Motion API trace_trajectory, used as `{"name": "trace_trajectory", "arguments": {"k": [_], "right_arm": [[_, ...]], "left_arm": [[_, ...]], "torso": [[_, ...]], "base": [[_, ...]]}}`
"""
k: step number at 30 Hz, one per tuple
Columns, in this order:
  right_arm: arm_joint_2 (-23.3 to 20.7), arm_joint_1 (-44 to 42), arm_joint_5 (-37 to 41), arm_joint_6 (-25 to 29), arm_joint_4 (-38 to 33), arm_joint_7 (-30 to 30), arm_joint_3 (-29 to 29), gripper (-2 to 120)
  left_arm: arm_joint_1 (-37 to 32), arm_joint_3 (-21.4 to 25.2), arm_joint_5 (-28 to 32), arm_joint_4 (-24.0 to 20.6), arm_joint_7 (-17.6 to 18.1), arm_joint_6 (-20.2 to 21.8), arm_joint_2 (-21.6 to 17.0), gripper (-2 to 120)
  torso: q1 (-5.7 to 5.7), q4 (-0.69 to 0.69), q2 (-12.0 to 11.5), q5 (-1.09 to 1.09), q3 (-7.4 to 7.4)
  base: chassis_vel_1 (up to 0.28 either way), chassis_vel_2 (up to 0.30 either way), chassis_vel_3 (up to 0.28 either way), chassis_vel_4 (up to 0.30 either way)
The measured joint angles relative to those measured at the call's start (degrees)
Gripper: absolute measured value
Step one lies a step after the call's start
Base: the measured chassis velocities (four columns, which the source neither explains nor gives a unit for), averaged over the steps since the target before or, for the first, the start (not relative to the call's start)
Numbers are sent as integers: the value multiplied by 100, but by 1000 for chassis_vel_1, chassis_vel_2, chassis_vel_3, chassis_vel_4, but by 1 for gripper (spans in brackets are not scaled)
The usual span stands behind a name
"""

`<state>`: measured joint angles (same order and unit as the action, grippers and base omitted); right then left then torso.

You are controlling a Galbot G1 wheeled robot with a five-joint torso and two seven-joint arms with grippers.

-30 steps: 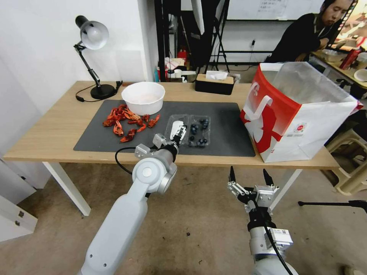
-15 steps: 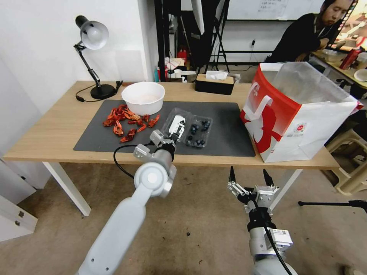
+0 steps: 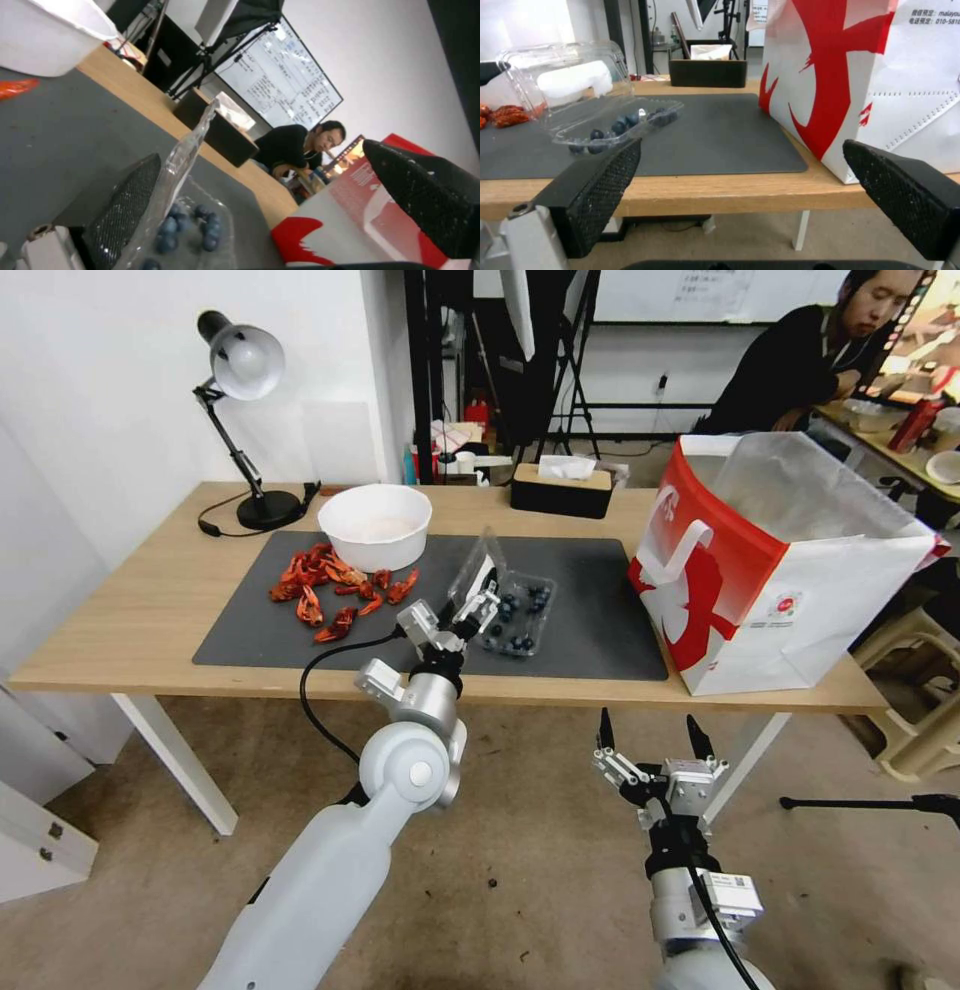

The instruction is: Close the takeout container lid, then place the container into the takeout bag.

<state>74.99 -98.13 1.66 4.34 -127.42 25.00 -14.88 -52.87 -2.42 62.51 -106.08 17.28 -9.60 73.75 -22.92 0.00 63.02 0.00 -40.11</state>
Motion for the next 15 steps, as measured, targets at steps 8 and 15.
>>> {"name": "trace_trajectory", "arguments": {"k": [8, 15], "right_arm": [[35, -3, -51, 28, 41, -3, -1, 100], [64, -18, -73, 33, 42, -6, -19, 100]], "left_arm": [[170, -88, 856, -156, 155, 210, -31, 100], [335, -122, 1658, -275, 486, 446, 2, 100]], "torso": [[0, 0, 0, 0, 0], [0, 0, 1, 0, 0]], "base": [[0, 0, 0, 0], [0, 0, 0, 0]]}}
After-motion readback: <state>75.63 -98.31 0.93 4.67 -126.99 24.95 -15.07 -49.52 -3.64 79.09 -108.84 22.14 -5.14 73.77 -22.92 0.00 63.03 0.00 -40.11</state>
